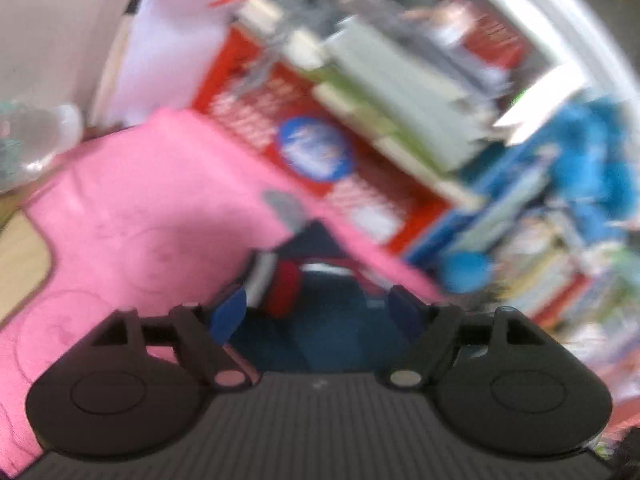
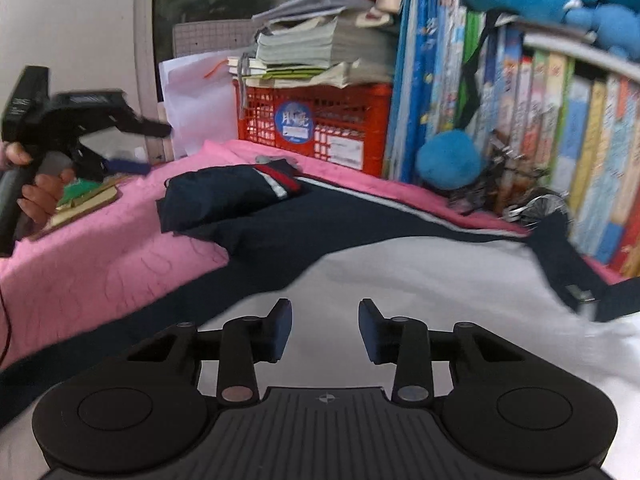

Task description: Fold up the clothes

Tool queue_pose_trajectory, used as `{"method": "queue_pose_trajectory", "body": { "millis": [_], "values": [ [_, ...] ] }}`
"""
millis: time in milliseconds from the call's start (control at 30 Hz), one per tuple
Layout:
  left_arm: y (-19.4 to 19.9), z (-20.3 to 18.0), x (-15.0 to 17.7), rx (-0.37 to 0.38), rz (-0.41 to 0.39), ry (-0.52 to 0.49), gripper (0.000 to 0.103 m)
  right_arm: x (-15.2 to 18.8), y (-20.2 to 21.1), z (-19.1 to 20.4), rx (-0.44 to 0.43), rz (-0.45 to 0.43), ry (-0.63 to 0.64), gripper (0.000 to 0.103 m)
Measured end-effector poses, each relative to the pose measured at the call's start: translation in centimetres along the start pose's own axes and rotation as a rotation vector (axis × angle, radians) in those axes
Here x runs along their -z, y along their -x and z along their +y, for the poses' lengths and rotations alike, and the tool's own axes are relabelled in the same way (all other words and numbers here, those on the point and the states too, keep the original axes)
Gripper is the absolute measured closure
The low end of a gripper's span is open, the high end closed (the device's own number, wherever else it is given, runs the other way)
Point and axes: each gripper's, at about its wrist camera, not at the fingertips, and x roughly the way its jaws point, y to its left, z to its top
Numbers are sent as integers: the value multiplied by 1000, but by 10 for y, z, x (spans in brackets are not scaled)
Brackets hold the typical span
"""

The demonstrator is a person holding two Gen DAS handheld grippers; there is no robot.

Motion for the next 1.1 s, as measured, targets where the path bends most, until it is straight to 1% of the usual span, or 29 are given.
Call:
{"method": "queue_pose_trajectory", "body": {
  "millis": [33, 67, 133, 200, 233, 267, 333, 367, 400, 467, 500, 533, 567, 600, 633, 667, 733, 767, 800, 900, 933, 1000, 1033, 1100],
  "values": [
    [-5, 1, -5, -37, -13, 8, 24, 1, -5, 2, -3, 5, 1, 65],
    [-9, 3, -11, -74, -25, 17, 29, 3, -9, 4, -3, 13, 6, 65],
    [-19, 5, -22, -148, -50, 33, 54, 6, -16, 6, 0, 29, 11, 65],
    [-28, 8, -33, -221, -76, 50, 70, 10, -19, 6, 0, 42, 0, 63],
    [-33, 9, -38, -258, -88, 58, 79, 11, -19, 6, 2, 46, -1, 62],
    [-38, 10, -44, -295, -101, 67, 82, 11, -19, 7, 5, 48, 1, 58],
    [-47, 13, -55, -369, -126, 83, 82, 12, -20, 9, 13, 51, 10, 52],
    [-51, 14, -63, -439, -153, 26, 82, 12, -20, 12, 19, 51, 21, 46],
    [-55, 15, -74, -527, -187, -65, 82, 13, -20, 15, 26, 51, 32, 42],
    [-62, 18, -94, -699, -255, -251, 75, 13, -21, 20, 39, 51, 55, 38],
    [-68, 25, -102, -745, -220, -283, 75, 13, -22, 20, 39, 51, 55, 34],
    [-75, 35, -106, -764, -149, -268, 70, 13, -23, 18, 39, 56, 42, 31],
    [-81, 45, -107, -769, -86, -234, 68, 12, -25, 15, 42, 62, 24, 26],
    [-85, 53, -106, -770, -28, -194, 64, 12, -26, 13, 43, 67, 13, 21],
    [-82, 59, -103, -766, -13, -130, 59, 12, -27, 12, 42, 70, 6, 19],
    [-75, 64, -98, -759, -20, -53, 50, 12, -28, 11, 41, 74, 0, 17],
    [-54, 66, -86, -693, -86, 51, 39, 12, -29, 9, 38, 79, -9, 15],
    [-42, 64, -81, -650, -119, 72, 38, 12, -30, 9, 35, 81, -9, 14],
    [-32, 56, -76, -609, -134, 50, 38, 12, -30, 9, 32, 83, -8, 12],
    [-6, 27, -63, -492, -154, -65, 37, 11, -32, 9, 32, 87, -8, 9],
    [1, 13, -57, -428, -147, -104, 37, 11, -32, 9, 32, 88, -9, 8],
    [14, -18, -41, -274, -118, -172, 37, 11, -33, 8, 31, 90, -12, 7],
    [16, -36, -29, -201, -88, -184, 35, 11, -32, 8, 34, 89, -14, 7],
    [15, -72, -6, -61, -14, -195, 34, 12, -29, 8, 44, 83, -17, 8]
  ]
}}
